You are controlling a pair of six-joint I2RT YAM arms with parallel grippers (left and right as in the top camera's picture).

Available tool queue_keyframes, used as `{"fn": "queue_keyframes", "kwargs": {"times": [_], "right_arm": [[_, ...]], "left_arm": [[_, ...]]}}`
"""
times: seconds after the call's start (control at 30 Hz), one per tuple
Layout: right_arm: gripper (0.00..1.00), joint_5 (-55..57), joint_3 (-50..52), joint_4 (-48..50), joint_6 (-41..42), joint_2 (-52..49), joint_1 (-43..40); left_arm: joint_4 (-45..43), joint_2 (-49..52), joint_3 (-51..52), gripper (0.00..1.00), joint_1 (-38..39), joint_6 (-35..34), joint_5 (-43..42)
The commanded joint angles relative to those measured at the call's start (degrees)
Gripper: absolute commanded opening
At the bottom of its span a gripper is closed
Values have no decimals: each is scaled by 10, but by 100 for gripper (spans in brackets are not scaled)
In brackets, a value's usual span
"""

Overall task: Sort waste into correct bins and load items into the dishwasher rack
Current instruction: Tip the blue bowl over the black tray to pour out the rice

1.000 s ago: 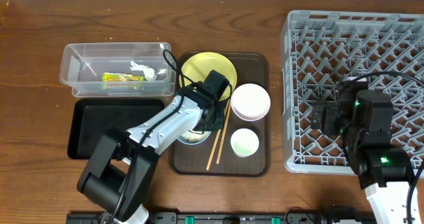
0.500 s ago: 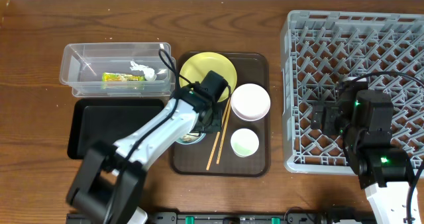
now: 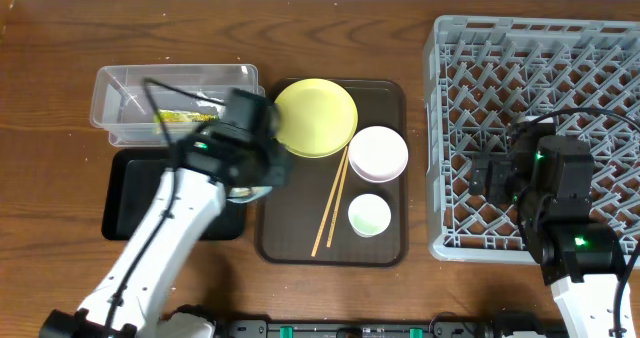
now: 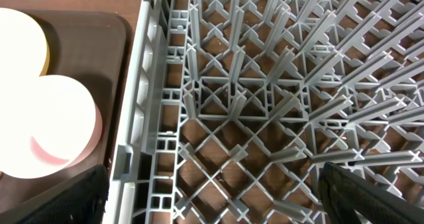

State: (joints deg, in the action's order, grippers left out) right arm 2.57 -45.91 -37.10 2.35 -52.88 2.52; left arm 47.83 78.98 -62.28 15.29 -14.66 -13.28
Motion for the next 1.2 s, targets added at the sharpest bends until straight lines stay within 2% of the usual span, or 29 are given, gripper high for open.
{"fn": "queue_keyframes", "kwargs": {"times": [0.0, 0.33, 0.57, 1.0, 1.17], "right_arm": [[99, 0, -12, -1, 4, 1, -7], [99, 0, -12, -1, 4, 1, -7], [99, 0, -12, -2, 4, 1, -7], [99, 0, -12, -5, 4, 1, -7], [99, 0, -12, -7, 4, 1, -7]], "left_arm": [[6, 0, 8, 6, -78, 61, -95], [12, 32, 65, 6, -315, 241, -408], [14, 107, 93, 6, -419, 290, -596], [19, 221, 96, 6, -488, 290, -763], [28, 224, 96, 6, -491, 257, -768]]}}
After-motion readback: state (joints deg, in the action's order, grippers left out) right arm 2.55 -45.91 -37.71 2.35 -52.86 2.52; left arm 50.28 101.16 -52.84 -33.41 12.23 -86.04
